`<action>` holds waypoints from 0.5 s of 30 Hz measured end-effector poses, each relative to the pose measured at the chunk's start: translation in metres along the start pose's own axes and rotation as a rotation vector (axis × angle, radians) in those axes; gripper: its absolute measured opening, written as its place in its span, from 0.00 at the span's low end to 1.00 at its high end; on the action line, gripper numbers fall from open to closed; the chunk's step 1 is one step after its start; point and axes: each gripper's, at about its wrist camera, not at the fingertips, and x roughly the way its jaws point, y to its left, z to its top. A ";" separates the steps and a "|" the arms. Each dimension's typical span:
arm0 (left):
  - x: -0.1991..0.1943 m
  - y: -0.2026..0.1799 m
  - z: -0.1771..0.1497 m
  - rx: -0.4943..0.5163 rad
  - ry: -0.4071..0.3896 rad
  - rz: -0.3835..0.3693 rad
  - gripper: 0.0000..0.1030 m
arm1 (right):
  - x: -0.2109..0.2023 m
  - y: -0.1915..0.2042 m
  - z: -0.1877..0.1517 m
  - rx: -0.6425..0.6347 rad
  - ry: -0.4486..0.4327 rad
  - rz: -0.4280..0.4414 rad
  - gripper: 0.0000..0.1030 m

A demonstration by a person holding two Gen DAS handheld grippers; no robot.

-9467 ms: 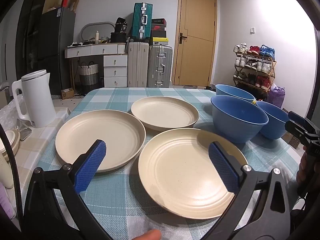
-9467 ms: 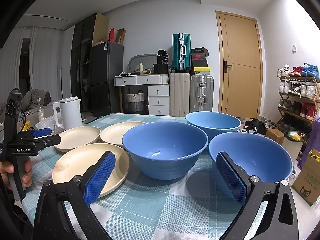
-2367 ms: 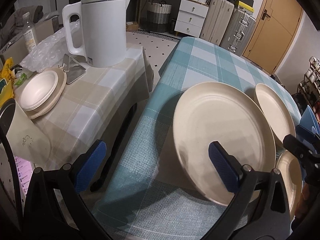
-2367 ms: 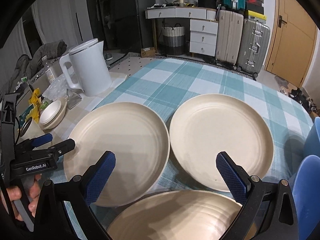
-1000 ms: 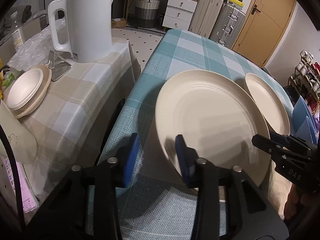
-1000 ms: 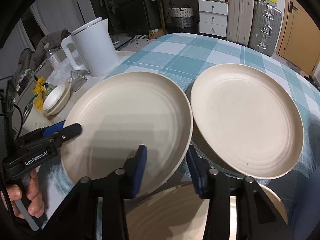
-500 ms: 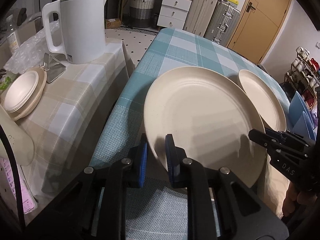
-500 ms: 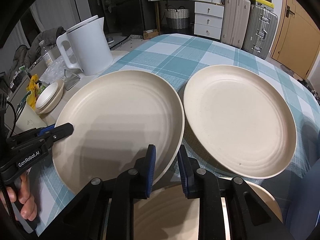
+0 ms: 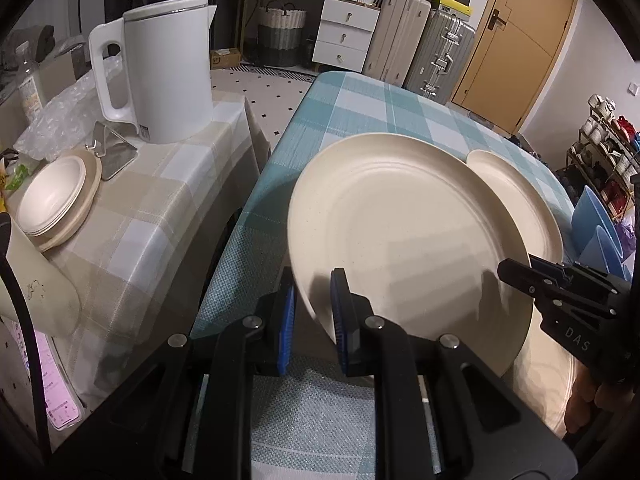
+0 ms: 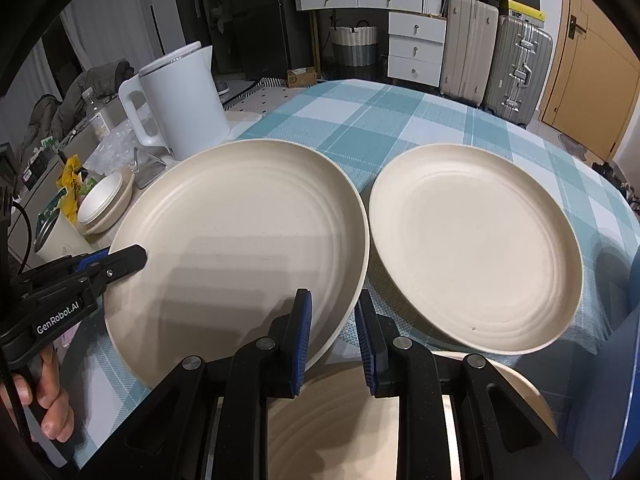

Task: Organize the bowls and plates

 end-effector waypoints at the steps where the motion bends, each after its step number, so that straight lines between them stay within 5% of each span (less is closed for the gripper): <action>1: -0.001 0.000 0.000 0.003 -0.001 -0.001 0.14 | -0.003 0.000 0.000 0.000 -0.004 -0.001 0.22; 15: -0.024 -0.026 0.002 0.057 -0.025 -0.019 0.14 | -0.035 -0.007 -0.006 0.024 -0.044 -0.027 0.22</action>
